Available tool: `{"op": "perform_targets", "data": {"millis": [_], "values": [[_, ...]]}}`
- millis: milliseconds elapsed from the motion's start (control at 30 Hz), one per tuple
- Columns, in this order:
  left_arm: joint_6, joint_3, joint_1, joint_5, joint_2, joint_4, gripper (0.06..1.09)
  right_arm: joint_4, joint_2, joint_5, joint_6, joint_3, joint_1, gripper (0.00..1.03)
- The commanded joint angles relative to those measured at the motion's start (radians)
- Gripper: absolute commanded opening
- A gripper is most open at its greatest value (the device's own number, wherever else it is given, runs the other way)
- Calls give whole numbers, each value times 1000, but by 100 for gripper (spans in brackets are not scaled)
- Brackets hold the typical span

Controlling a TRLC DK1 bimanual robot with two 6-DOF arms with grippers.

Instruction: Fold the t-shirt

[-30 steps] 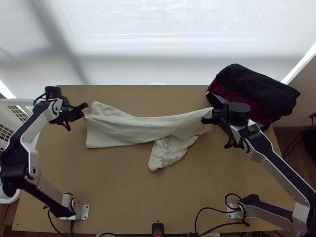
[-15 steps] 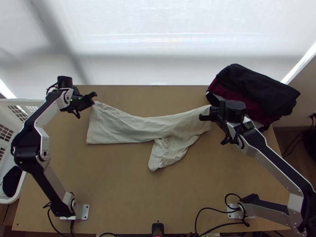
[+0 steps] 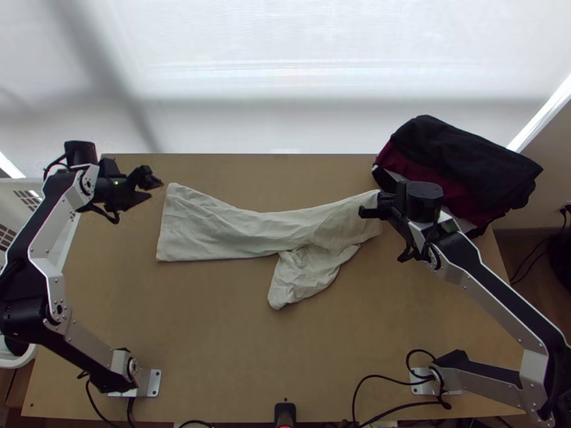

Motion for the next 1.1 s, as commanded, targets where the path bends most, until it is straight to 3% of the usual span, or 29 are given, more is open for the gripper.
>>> {"op": "perform_targets", "data": {"millis": [0,300,1067], "values": [[0,-90,17,53,-5,-33,54,8,-25,-9,23,-24,8,3],[107,-194,6,22,12,-10,54,6,-30,-9,23,-25,8,3],[178,-226,-2,-60,78,90,54,6,-33,-9,25,-34,0,3]]}}
